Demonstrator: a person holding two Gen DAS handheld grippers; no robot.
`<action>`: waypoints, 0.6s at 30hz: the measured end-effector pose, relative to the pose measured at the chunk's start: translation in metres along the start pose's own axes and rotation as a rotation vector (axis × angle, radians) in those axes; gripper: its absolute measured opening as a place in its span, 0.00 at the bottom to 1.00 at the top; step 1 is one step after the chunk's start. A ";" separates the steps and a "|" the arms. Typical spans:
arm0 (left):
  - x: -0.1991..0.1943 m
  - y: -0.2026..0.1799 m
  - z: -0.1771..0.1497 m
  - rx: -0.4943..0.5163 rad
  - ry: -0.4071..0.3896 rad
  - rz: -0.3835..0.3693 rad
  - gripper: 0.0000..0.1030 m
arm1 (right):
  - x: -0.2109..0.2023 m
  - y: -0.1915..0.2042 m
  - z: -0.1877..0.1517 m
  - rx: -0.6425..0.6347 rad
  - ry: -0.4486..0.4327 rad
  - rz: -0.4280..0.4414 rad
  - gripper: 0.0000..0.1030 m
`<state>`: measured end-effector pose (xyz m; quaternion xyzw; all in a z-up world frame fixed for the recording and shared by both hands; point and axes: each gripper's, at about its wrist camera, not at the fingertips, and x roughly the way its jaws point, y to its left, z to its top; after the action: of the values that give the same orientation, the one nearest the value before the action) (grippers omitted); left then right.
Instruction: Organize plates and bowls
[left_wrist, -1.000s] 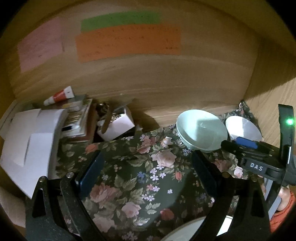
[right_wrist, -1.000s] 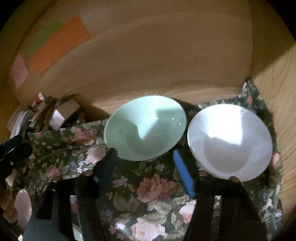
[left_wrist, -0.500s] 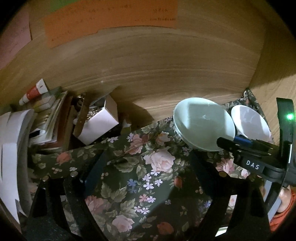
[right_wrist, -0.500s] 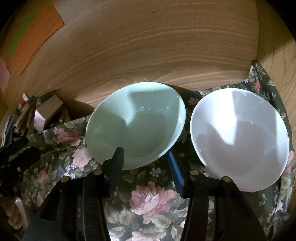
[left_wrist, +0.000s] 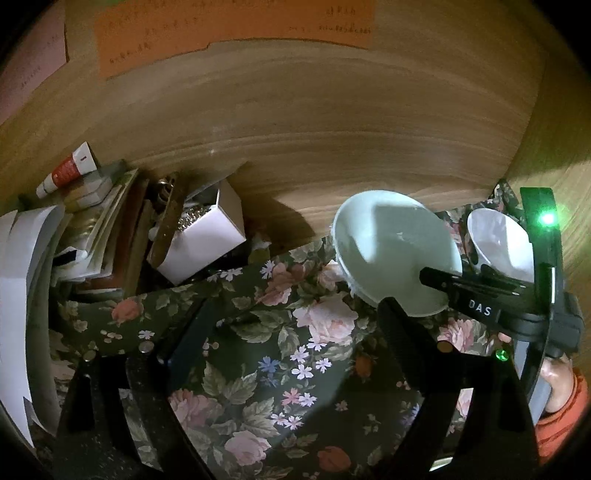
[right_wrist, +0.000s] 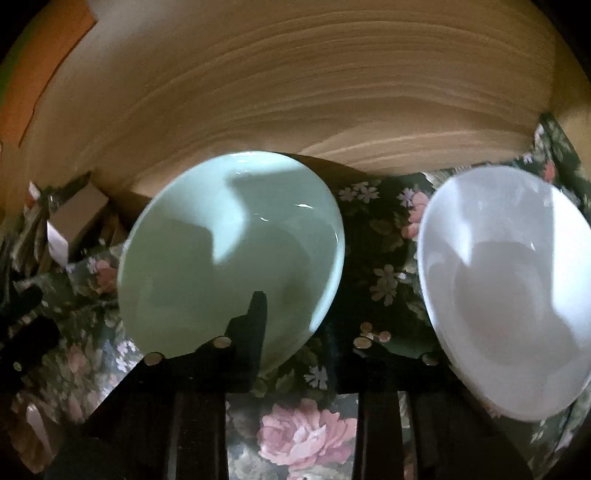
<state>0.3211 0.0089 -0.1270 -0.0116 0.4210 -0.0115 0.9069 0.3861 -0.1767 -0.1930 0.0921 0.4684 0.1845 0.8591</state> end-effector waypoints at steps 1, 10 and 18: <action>0.001 0.000 0.000 0.000 0.007 -0.006 0.88 | 0.000 0.003 0.000 -0.021 0.004 -0.006 0.23; 0.018 0.004 -0.003 -0.015 0.061 -0.014 0.88 | -0.002 0.022 -0.007 -0.136 0.044 0.046 0.21; 0.035 0.011 -0.007 -0.038 0.128 0.002 0.76 | -0.018 0.036 -0.028 -0.199 0.093 0.125 0.19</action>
<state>0.3384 0.0192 -0.1587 -0.0279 0.4782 -0.0033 0.8778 0.3452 -0.1512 -0.1826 0.0268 0.4804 0.2872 0.8283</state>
